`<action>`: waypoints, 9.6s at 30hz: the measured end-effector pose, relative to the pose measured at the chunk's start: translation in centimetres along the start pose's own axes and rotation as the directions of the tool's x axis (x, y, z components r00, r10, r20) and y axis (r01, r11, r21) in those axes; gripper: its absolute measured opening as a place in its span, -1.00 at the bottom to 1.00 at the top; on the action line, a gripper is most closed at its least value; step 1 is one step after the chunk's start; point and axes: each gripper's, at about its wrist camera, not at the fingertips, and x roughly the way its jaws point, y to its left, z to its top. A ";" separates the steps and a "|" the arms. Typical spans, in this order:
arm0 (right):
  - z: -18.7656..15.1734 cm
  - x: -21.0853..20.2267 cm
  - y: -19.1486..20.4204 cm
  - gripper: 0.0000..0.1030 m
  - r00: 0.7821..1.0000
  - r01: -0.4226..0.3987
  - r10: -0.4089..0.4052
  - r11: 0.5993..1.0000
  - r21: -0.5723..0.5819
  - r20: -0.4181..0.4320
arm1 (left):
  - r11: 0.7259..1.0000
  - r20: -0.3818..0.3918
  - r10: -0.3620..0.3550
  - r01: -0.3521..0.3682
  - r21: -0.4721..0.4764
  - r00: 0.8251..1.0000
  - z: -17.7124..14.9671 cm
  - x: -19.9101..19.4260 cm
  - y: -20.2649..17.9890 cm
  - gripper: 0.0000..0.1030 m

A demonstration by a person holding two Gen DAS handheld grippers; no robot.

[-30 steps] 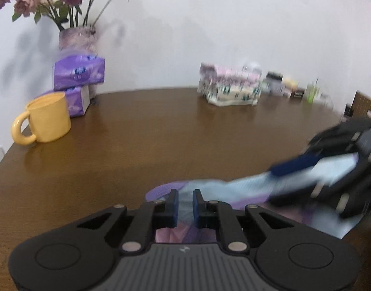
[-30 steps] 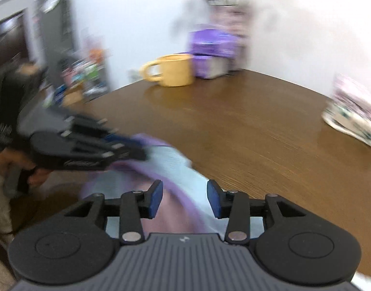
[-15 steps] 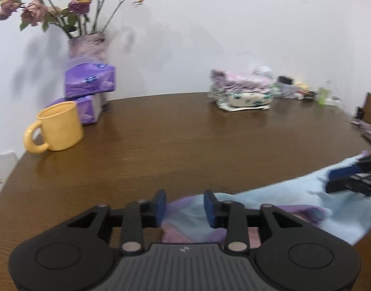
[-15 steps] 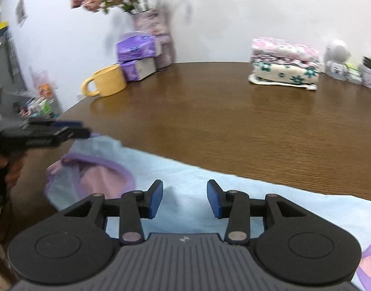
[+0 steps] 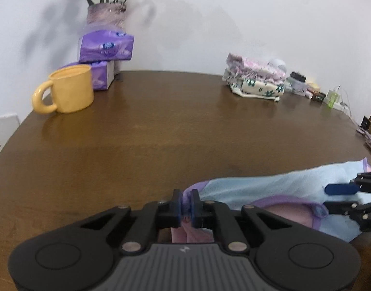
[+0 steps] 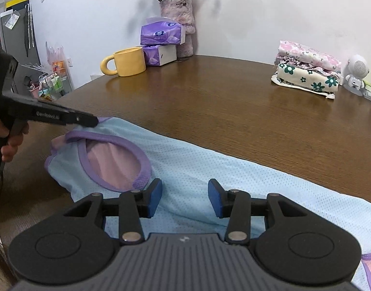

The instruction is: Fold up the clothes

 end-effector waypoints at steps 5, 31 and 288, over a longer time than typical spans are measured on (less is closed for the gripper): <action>0.2 -1.7 -1.0 -0.17 0.998 -0.035 0.032 0.998 0.055 0.046 | 0.998 0.088 0.060 -0.057 -0.033 0.994 0.1 -2.3 0.2 -0.43; -0.5 -1.4 0.0 -0.34 0.998 -0.003 -0.001 0.999 0.052 0.068 | 1.000 0.079 0.022 -0.023 0.007 0.997 -2.4 -1.2 -2.2 -0.57; 3.5 3.2 1.1 -0.40 0.997 -0.074 0.074 0.996 0.054 -0.008 | 0.932 0.053 -0.033 0.012 0.361 0.998 -5.9 -3.0 -14.9 -0.61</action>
